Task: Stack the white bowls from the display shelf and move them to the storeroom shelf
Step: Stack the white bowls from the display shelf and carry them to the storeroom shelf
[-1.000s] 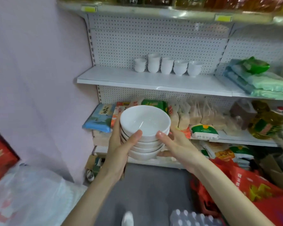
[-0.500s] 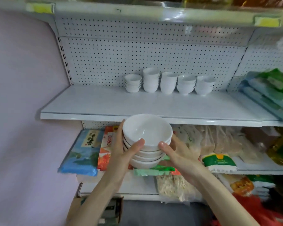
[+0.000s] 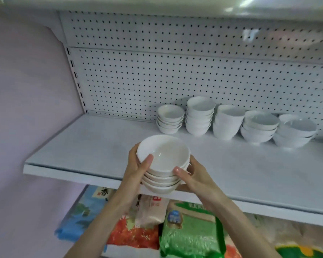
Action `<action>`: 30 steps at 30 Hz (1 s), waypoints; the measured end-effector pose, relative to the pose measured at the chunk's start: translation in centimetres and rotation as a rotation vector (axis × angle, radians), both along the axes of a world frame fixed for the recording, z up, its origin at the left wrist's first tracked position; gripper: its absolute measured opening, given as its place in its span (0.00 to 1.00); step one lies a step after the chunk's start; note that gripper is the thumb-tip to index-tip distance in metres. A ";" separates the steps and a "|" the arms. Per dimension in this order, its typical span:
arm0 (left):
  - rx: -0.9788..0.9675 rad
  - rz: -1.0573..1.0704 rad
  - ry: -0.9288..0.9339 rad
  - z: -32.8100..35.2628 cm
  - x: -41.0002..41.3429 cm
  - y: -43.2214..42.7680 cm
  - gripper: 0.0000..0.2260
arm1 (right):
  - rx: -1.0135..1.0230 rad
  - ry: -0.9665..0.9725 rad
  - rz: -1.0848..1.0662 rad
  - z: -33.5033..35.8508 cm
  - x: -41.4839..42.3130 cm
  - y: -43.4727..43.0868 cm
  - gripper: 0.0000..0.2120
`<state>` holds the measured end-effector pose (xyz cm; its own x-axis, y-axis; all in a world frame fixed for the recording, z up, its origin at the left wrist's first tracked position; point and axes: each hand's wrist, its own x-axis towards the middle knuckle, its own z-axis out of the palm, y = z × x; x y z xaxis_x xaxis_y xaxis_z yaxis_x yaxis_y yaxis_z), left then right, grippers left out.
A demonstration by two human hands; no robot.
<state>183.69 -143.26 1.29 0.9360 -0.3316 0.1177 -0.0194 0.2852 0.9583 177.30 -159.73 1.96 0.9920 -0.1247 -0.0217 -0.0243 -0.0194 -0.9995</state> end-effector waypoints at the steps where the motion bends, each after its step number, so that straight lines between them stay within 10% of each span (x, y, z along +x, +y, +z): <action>1: 0.000 0.019 0.010 -0.4 1.1 -0.5 0.30 | -0.023 -0.006 0.006 -0.2 1.2 -0.5 0.33; 30: 0.078 0.112 0.039 -2.7 14.6 -7.1 0.32 | 0.036 0.075 0.086 -2.9 14.7 -7.0 0.31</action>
